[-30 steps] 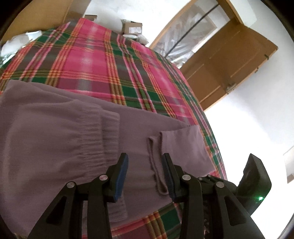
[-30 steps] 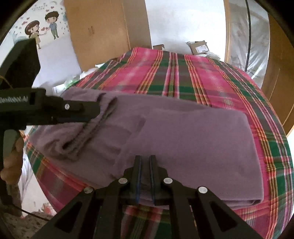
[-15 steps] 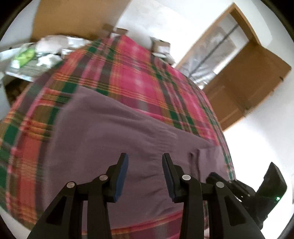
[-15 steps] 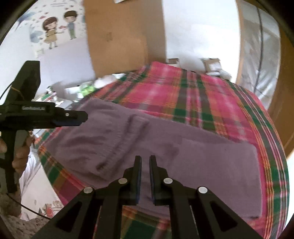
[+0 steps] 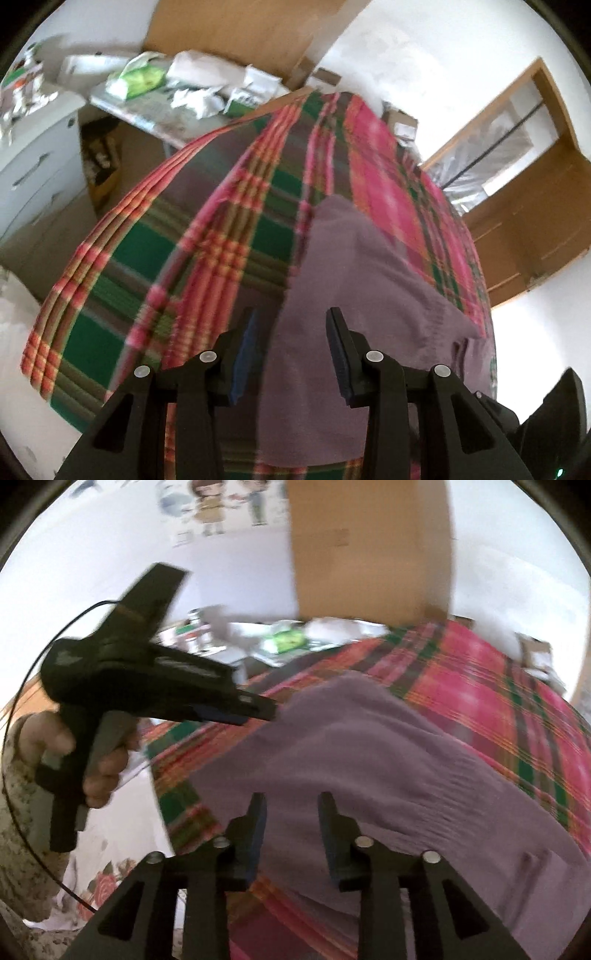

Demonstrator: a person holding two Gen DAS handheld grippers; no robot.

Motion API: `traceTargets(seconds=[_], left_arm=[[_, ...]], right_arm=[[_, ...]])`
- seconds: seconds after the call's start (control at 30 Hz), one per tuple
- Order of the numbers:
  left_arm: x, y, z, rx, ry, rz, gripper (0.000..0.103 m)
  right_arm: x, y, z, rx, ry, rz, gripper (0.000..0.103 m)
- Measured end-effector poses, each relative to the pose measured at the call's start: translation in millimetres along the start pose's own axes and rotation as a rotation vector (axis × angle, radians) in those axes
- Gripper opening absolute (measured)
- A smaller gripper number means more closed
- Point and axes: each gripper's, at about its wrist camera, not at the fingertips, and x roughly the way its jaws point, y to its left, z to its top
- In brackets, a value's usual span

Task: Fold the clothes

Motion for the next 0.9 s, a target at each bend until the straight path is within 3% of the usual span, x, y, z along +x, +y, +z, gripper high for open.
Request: traceTargets(seconds=[0.17,0.33,0.73,0.9], left_arm=[[6,12,4,-0.002,0.015,0.011,0.040],[14,19,8,0.003,0.043,0.001,0.040],[26,17,23,0.045,0.049,-0.019,0.040],[29,14,26,0.059,0.054,-0.020,0.040]], right_arm=[[22,26,9,-0.041,0.012,0.089,0.041],[43,43,10,-0.061,0.057,0.101,0.046],[55,59,4,-0.092,0.063,-0.071,0.047],[53,52,2,-0.031,0.060,-0.081,0.034]])
